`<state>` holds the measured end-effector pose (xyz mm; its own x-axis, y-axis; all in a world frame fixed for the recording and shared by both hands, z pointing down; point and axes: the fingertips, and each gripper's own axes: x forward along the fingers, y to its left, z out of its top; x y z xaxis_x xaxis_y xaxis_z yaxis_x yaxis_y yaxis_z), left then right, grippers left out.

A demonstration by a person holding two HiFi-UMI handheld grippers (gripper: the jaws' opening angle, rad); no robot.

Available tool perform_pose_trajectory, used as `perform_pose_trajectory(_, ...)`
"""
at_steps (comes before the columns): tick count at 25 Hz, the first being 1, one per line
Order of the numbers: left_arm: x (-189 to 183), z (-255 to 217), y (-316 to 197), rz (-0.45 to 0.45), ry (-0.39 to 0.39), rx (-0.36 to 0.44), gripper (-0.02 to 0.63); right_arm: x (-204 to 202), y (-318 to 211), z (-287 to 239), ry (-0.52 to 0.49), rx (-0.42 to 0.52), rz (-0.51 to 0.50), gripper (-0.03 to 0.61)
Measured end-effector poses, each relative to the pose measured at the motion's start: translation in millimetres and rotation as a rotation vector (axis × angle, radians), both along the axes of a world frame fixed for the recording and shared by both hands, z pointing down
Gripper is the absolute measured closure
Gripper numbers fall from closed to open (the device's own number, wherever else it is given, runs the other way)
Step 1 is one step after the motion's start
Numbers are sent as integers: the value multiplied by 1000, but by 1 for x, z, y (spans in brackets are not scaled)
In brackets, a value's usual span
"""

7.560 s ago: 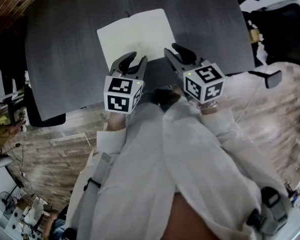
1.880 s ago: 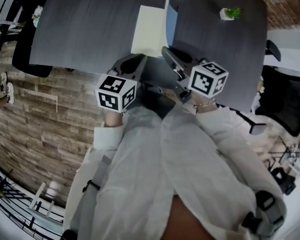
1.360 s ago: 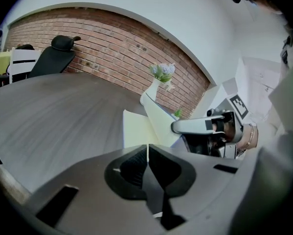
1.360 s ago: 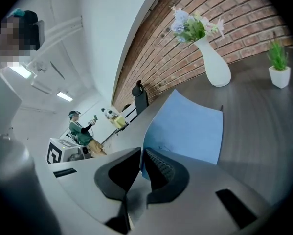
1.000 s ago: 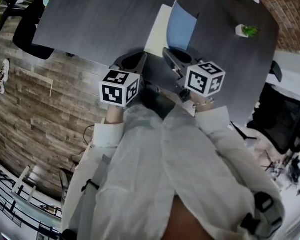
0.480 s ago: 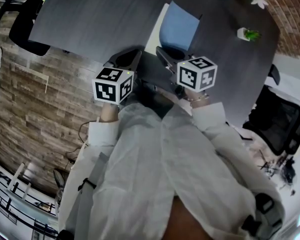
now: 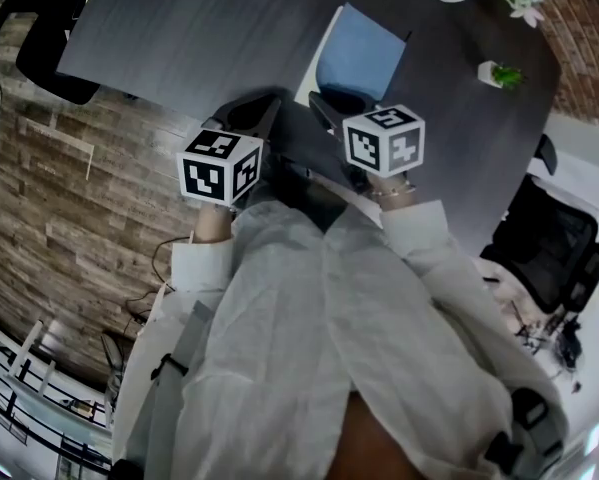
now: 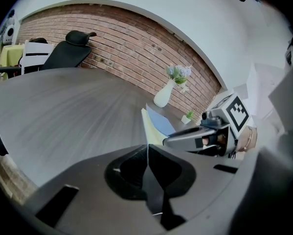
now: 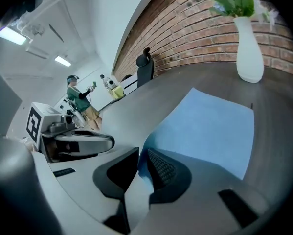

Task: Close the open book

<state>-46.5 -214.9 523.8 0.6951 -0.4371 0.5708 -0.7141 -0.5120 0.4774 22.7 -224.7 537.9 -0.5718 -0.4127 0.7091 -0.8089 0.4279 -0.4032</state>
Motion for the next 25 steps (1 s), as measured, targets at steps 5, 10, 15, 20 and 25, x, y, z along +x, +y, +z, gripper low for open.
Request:
perform_pose_trajectory(5,-2,1,-3,1,-1,-9,601,-1,-2,7,60,2,-5,523)
perform_pose_trajectory(10,-3,2,-3,3,5,-13,601,-5,-2,12,119,-3,-41,517)
perform_pose_trajectory(15,-3,1,-5,4,-1,-14,601,-6,-3,13,171,5,-69,511)
perform_pose_trajectory(20,-5,-1,-10,11,8,-16,601,-9,-1,16,251,-4,-172,502)
perform_pose_trajectory(25,0,-5,-10,40,14,-15,601,-10,0,16,306,18,-197,494)
